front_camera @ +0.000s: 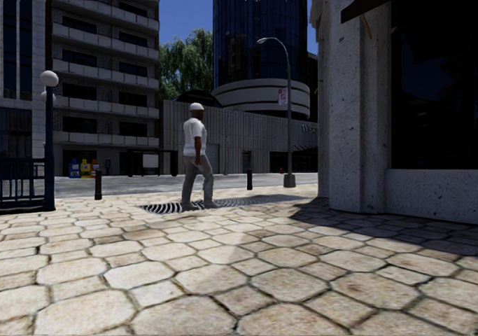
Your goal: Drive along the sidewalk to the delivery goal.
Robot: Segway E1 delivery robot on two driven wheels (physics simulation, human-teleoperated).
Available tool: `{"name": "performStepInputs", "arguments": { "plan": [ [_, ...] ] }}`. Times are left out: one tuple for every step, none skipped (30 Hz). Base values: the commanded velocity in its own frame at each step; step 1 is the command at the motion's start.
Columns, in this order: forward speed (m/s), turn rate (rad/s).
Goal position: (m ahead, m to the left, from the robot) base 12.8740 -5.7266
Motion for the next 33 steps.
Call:
{"name": "performStepInputs", "arguments": {
  "plan": [
    [2.0,0.0],
    [2.0,0.0],
    [2.0,0.0],
    [2.0,0.0],
    [2.0,0.0],
    [2.0,0.0],
    [2.0,0.0],
    [2.0,0.0],
    [2.0,0.0],
    [2.0,0.0],
    [2.0,0.0],
    [2.0,0.0],
    [2.0,0.0],
    [2.0,0.0],
    [2.0,0.0],
    [2.0,0.0],
    [2.0,0.0],
    [2.0,0.0],
    [2.0,0.0],
    [2.0,0.0],
    [2.0,0.0],
    [2.0,0.0],
    [2.0,0.0],
    [2.0,0.0],
    [2.0,0.0],
    [2.0,0.0],
    [2.0,0.0],
    [2.0,0.0],
    [2.0,0.0],
    [2.0,0.0],
    [2.0,0.0],
    [2.0,0.0],
    [2.0,0.0]
  ]
}}
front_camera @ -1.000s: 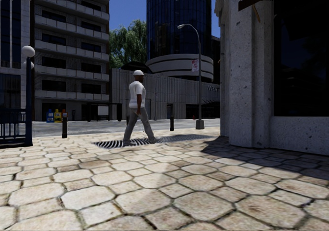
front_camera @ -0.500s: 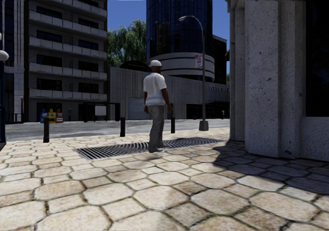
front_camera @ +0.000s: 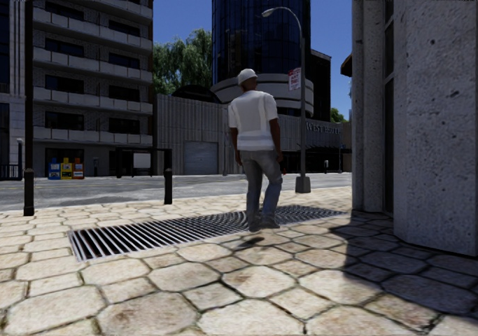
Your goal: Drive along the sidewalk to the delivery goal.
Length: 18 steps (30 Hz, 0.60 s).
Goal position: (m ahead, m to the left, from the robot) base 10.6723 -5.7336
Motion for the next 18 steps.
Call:
{"name": "performStepInputs", "arguments": {
  "plan": [
    [2.0,0.0],
    [2.0,0.0],
    [2.0,0.0],
    [1.99,0.0],
    [1.63,0.0],
    [0.23,0.0],
    [0.0,0.0],
    [0.0,0.0],
    [0.0,0.0],
    [0.0,0.0],
    [0.0,0.0],
    [0.0,0.0],
    [0.0,0.0],
    [0.0,0.0],
    [0.0,0.0],
    [0.0,0.0],
    [0.0,0.0],
    [0.0,0.0]
  ]
}}
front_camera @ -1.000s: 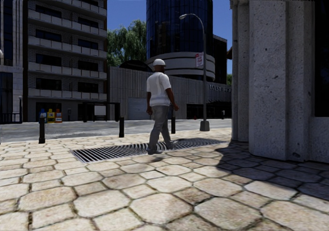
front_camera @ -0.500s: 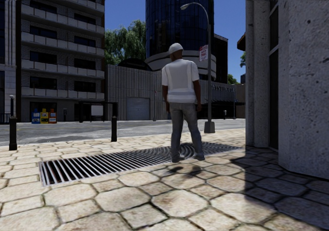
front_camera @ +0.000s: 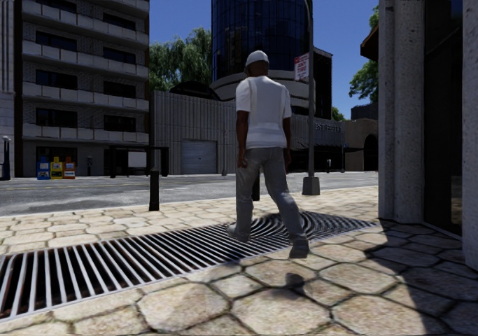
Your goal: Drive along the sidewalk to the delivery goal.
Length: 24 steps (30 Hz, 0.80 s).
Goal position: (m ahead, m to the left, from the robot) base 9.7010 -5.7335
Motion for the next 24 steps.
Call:
{"name": "performStepInputs", "arguments": {
  "plan": [
    [0.0,0.0],
    [0.0,0.0],
    [0.0,0.0],
    [0.0,0.0],
    [0.0,0.0],
    [0.0,0.0],
    [0.0,0.0],
    [0.0,0.0],
    [0.0,0.0],
    [0.0,0.0],
    [0.0,0.0],
    [0.0,0.0],
    [0.0,0.0],
    [0.0,0.0],
    [0.0,0.0],
    [0.0,0.0],
    [0.0,0.0],
    [0.0,0.0],
    [0.0,0.0],
    [0.0,0.0],
    [0.0,0.0],
    [0.0,0.0],
    [0.0,0.0],
    [0.0,0.0]
  ]
}}
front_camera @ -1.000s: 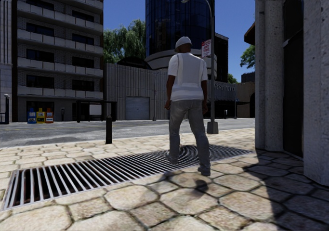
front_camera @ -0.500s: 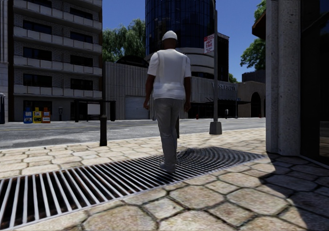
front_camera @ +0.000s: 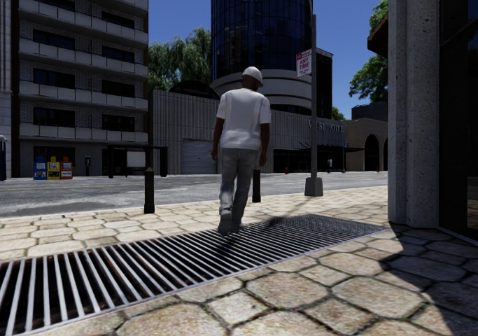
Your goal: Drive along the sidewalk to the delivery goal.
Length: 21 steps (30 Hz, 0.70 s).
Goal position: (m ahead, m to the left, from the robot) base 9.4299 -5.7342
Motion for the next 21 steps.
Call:
{"name": "performStepInputs", "arguments": {
  "plan": [
    [0.0,0.0],
    [0.0,0.0],
    [0.0,0.0],
    [0.0,0.0],
    [0.0,0.0],
    [0.0,0.0],
    [0.0,0.0],
    [0.0,0.0],
    [0.0,0.0],
    [0.0,0.0],
    [0.0,0.0],
    [0.0,0.0],
    [0.0,0.0],
    [0.12,0.0],
    [0.28,0.0],
    [0.38,0.0],
    [0.49,0.0],
    [0.68,0.0],
    [0.68,0.0],
    [0.78,0.0],
    [0.8,0.0]
  ]
}}
